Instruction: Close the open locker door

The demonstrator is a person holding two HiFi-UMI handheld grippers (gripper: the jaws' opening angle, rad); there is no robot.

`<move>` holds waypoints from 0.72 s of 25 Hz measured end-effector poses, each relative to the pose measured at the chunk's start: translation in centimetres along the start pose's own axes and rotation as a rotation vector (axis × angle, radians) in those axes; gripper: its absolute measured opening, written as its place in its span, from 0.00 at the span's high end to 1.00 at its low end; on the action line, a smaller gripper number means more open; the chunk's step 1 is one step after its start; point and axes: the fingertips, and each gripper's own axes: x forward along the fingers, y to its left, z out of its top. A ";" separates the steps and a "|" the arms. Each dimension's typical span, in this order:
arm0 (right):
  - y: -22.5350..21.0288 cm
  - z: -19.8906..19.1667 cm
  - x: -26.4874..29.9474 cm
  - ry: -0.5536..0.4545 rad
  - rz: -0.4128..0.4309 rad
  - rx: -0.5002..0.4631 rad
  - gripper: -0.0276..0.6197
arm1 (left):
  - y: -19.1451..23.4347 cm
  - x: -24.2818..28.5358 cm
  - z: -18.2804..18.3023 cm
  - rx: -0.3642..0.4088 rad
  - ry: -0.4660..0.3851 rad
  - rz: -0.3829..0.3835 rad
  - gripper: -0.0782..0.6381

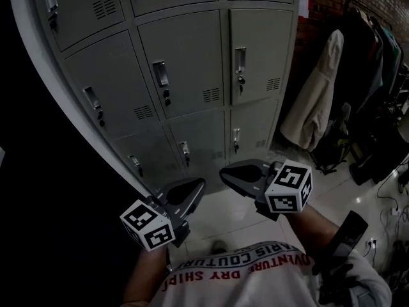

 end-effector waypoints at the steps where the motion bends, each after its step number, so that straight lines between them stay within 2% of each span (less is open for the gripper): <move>1: 1.9 -0.7 -2.1 0.000 0.001 0.006 0.96 | -2.4 0.0 -0.6 0.003 0.005 -0.011 0.88; 5: 8.3 -3.7 -10.3 -0.002 -0.011 0.034 0.96 | -11.9 -0.3 -3.3 0.019 0.024 -0.045 0.88; 9: 13.5 -5.9 -15.8 -0.012 -0.011 0.046 0.96 | -19.3 -0.8 -5.9 0.031 0.034 -0.074 0.88; 13: 17.3 -7.1 -18.8 -0.015 0.012 0.040 0.96 | -24.3 -1.4 -7.2 0.070 0.060 -0.073 0.88; 18: 20.0 -7.0 -21.1 -0.030 0.027 0.031 0.96 | -28.0 -2.3 -6.7 0.099 0.057 -0.064 0.88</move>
